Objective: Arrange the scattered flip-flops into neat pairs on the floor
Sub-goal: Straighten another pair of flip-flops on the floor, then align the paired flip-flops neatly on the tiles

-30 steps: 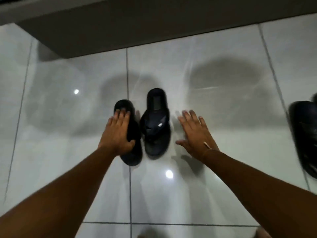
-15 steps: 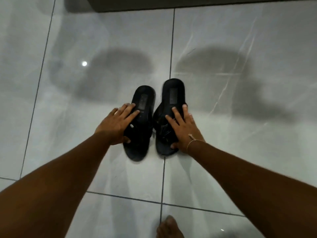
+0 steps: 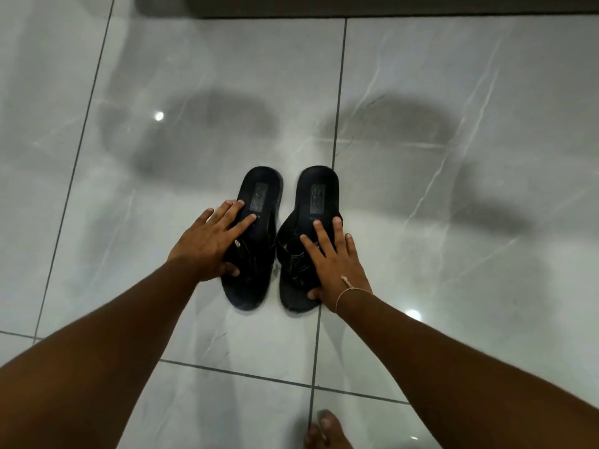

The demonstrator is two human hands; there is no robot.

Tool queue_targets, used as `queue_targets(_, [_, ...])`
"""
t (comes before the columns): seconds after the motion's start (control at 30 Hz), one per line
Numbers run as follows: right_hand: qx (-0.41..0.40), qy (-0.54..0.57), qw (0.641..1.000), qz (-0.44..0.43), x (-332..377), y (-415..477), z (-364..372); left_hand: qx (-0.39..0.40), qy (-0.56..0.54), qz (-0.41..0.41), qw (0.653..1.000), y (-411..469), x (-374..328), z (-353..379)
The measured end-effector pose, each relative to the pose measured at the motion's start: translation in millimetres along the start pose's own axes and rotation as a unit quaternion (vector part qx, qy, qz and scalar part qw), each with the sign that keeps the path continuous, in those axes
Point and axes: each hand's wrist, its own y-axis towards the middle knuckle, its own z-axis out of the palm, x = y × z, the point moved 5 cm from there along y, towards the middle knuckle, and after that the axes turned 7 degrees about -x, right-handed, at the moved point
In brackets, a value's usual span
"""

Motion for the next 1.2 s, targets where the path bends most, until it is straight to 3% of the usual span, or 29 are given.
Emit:
queue_targets(0.57, [-0.014, -0.016, 1.000, 0.007, 20.7, 0.0, 10.7, 0.008, 0.020, -0.023, 0.999, -11.5, 10.5, 9.1])
queue_targets(0.73, [-0.068, -0.027, 0.997, -0.035, 20.3, -8.5, -6.2, 0.006, 0.049, -0.018, 0.999, -17.1, 3.9, -8.7])
queue_targets(0.83, [-0.086, -0.012, 0.995, -0.054, 8.1, -40.6, -31.9, -0.012, 0.007, -0.051, 0.999, -27.0, -25.7, -38.2])
queue_targets(0.9, [-0.067, -0.025, 0.997, -0.025, -31.8, -75.6, -58.1, -0.030, -0.042, -0.044, 0.998, -25.1, -72.1, -68.5])
queue_targets(1.0, [-0.036, -0.046, 0.997, 0.047, -134.8, -136.0, -105.2, -0.048, -0.080, 0.028, 0.995, -8.4, -172.4, -114.5])
queue_targets(1.2, [0.034, -0.157, 0.970, 0.183, -400.4, -265.7, -186.5, -0.090, -0.221, 0.128, 0.963, 62.1, -428.6, -188.1])
